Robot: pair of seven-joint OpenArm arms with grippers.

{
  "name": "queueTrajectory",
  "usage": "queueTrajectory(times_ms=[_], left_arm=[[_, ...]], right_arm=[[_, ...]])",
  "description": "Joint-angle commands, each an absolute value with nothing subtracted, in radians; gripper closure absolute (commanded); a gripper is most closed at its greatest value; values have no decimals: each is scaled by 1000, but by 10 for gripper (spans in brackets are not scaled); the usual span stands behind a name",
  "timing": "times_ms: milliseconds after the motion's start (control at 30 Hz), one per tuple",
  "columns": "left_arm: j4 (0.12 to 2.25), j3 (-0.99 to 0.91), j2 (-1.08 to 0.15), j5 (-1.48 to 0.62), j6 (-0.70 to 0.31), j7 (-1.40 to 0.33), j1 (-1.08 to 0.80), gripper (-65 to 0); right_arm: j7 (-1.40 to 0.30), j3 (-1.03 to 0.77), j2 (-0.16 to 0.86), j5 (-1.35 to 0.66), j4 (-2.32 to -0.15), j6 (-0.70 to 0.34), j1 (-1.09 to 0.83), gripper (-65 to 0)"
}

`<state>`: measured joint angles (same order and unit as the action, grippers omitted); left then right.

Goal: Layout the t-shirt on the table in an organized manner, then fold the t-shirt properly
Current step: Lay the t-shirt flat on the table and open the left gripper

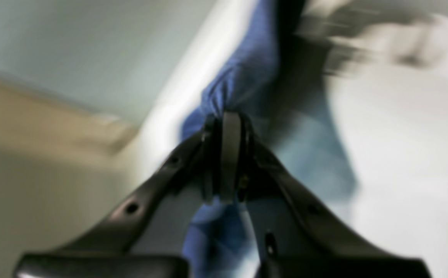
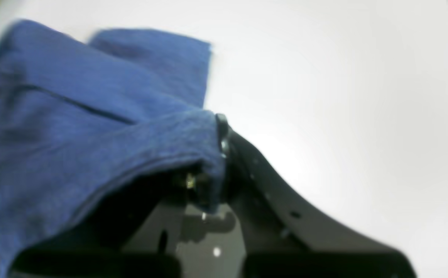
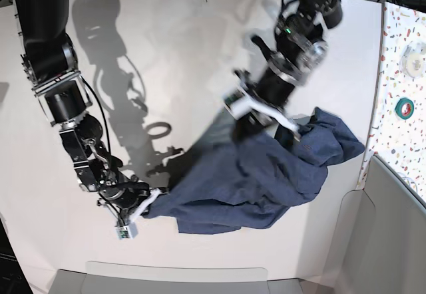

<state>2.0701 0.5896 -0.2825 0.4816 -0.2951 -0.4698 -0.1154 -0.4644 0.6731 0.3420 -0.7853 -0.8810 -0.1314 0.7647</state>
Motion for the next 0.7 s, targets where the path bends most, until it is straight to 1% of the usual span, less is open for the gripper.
queueTrajectory(times_ms=[0, 133, 267, 500, 667], left_arm=[[2087, 642, -285, 484, -277, -444, -122, 0], [2087, 852, -285, 484, -278, -444, -137, 0], [2087, 1000, -262, 484, -278, -444, -102, 0], [2009, 1102, -124, 481, -278, -444, -39, 0], [1969, 1107, -105, 481, -278, -444, -15, 0]], right_arm=[[-432, 667, 355, -791, -897, -137, 803, -7], [-432, 667, 421, -791, -897, -137, 803, -7], [-432, 665, 484, -791, -897, -137, 806, -7], [-430, 665, 590, -789, -894, -137, 796, -7], [-430, 665, 604, -789, -892, -137, 748, -11]])
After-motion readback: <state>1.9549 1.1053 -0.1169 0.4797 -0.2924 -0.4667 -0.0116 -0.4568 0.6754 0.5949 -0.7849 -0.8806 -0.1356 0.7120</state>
